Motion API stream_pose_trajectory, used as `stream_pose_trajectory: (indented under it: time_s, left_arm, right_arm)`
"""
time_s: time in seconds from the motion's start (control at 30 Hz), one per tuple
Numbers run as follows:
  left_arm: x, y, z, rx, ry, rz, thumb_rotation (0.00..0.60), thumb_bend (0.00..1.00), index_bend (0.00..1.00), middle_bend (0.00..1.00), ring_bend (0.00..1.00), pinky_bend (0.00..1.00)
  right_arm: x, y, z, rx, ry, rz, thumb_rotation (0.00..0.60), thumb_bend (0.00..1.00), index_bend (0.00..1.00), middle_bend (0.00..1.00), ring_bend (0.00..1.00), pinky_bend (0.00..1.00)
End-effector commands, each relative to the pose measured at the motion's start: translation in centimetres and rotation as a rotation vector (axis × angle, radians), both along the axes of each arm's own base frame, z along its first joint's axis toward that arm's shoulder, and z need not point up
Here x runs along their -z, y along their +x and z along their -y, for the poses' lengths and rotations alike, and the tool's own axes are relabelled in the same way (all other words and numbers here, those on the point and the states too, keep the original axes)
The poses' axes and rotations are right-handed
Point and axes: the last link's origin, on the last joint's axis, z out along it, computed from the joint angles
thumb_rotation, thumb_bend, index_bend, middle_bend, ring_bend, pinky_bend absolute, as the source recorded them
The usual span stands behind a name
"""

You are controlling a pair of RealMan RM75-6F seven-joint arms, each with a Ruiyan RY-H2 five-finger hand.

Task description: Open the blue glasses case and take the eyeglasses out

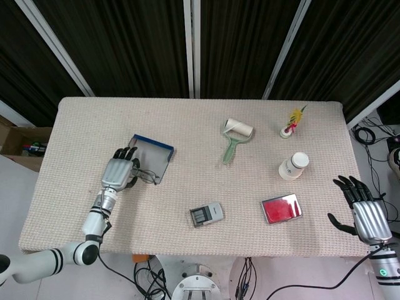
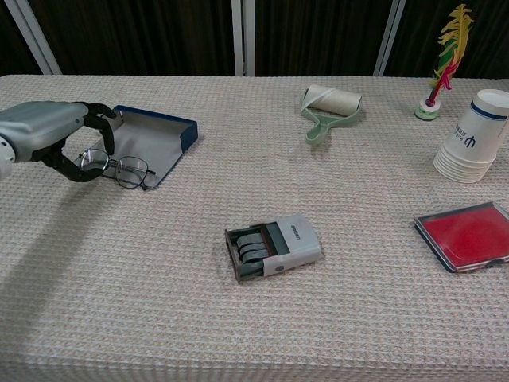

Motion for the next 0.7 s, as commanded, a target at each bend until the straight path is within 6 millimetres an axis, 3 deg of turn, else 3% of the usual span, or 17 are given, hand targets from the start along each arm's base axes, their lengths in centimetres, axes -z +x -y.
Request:
stream_pose_trajectory:
  time_s: [0.03, 0.27, 0.7]
  left_arm:
    - [0.3, -0.1, -0.3, -0.009, -0.002, 0.006, 0.6, 0.33, 0.43, 0.07, 0.05, 0.1]
    - [0.8, -0.2, -0.6, -0.025, -0.015, 0.007, 0.6, 0.42, 0.46, 0.07, 0.05, 0.11]
    - [1.7, -0.4, -0.4, -0.031, -0.036, -0.001, 0.6, 0.44, 0.53, 0.09, 0.05, 0.1]
  right_arm:
    - [0.0, 0.0, 0.0, 0.001, 0.0, 0.001, 0.6, 0.2, 0.14, 0.11, 0.0, 0.11]
    - [-0.1, -0.1, -0.1, 0.003, -0.003, 0.001, 0.6, 0.2, 0.14, 0.11, 0.0, 0.11]
    - [-0.1, -0.2, -0.1, 0.005, -0.003, 0.001, 0.6, 0.2, 0.14, 0.11, 0.0, 0.11]
